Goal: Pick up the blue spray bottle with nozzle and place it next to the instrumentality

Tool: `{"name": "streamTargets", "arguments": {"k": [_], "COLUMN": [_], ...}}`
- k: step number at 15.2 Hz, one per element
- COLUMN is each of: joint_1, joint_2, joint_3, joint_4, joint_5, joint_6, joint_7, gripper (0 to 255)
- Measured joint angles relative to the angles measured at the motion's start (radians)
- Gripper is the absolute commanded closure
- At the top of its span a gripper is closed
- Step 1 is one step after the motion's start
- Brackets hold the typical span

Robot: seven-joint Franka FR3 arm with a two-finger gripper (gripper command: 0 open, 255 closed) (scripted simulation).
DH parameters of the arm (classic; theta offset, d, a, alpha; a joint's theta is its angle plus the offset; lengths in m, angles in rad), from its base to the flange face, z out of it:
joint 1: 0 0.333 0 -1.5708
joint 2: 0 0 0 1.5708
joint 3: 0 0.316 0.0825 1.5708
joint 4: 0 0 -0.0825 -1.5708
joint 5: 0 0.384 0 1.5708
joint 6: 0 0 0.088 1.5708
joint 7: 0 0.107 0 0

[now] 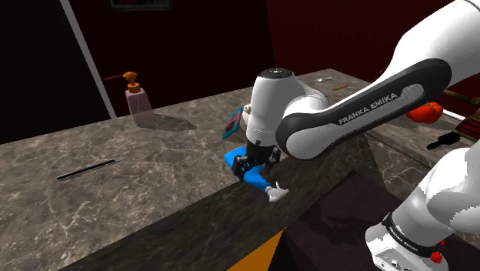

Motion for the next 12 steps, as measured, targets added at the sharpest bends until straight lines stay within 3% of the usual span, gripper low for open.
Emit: {"name": "streamTargets", "arguments": {"k": [9, 10, 12], "joint_1": [-0.007, -0.007, -0.007], "joint_2": [0.044, 0.044, 0.044], "joint_3": [0.005, 0.005, 0.006], "joint_4": [-0.016, -0.016, -0.017], "joint_5": [-0.031, -0.031, -0.031], "joint_6": [0.056, 0.056, 0.055], "joint_7": [0.021, 0.021, 0.021], "gripper": [0, 255, 255]}}
